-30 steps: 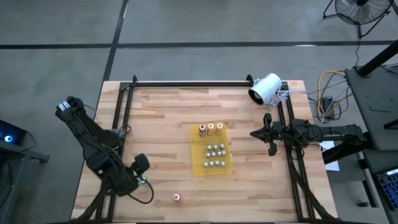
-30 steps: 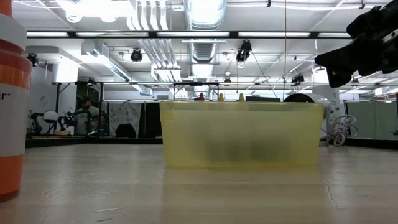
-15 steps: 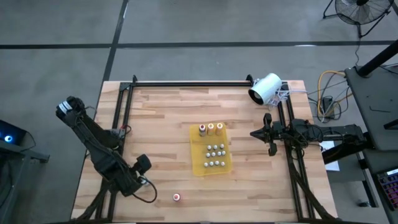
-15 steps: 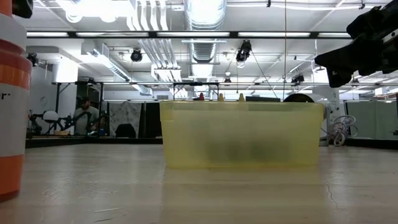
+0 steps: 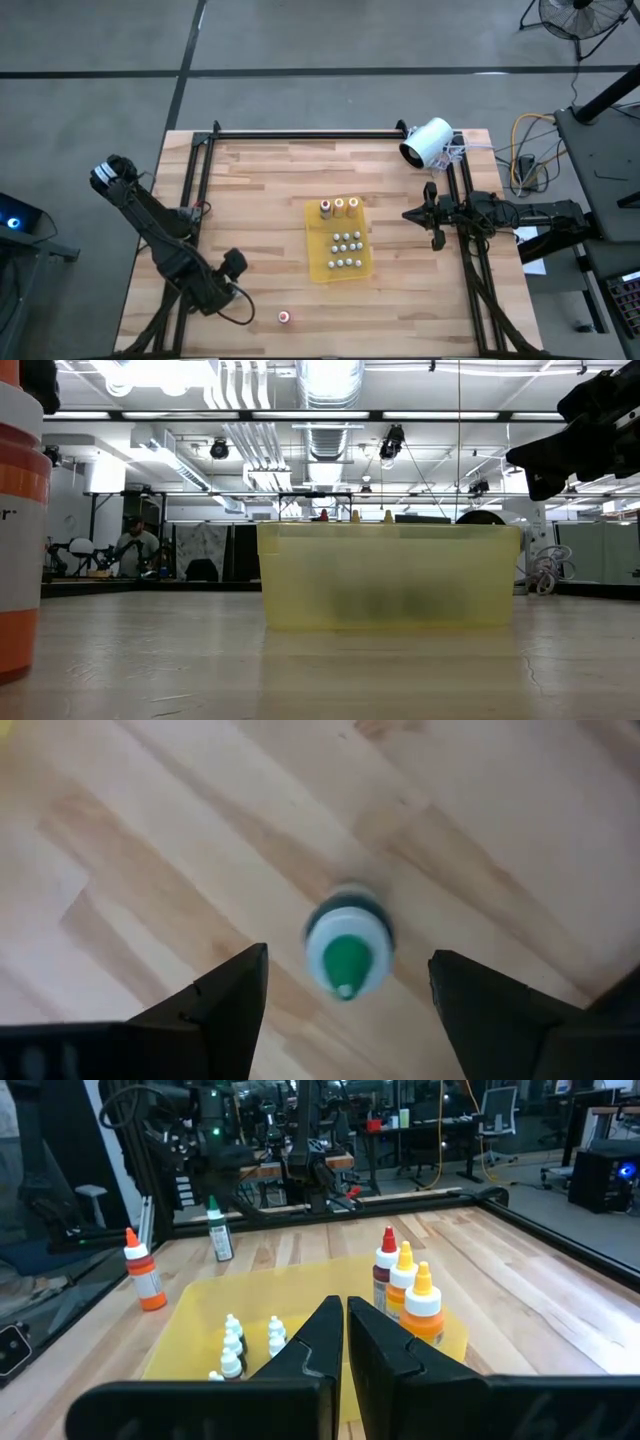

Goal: Pick & Place food coloring
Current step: Put the large green food coloring bottle into the yellow bin

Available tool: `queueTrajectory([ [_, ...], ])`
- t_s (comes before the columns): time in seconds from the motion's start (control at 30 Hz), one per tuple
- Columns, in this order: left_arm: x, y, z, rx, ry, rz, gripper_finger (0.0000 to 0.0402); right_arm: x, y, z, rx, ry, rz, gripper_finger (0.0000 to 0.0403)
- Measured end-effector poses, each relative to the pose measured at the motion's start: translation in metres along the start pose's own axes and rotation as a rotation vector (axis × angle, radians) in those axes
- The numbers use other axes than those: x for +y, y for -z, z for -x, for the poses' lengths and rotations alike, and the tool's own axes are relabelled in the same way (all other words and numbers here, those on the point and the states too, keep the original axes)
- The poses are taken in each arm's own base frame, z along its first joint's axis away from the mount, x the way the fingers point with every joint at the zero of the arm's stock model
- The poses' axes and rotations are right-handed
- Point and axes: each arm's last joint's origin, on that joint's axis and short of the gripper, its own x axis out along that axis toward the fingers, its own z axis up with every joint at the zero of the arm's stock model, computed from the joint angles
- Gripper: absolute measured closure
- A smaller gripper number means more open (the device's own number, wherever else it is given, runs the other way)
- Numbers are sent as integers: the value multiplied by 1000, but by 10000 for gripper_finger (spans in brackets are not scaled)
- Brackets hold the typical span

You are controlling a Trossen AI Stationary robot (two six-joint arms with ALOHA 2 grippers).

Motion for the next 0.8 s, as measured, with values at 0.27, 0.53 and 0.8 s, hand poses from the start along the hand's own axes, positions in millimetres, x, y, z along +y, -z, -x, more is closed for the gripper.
queueTrajectory([
  [0.27, 7, 2, -8, -10, -24, 44, 155, 0, 0, 0, -1, 0, 3, 390],
  [0.53, 7, 7, -15, 6, -15, 88, 155, 0, 0, 0, 0, 0, 1, 390],
  [0.8, 6, 4, -15, -25, 28, 113, 183, 0, 0, 0, 0, 0, 3, 390],
])
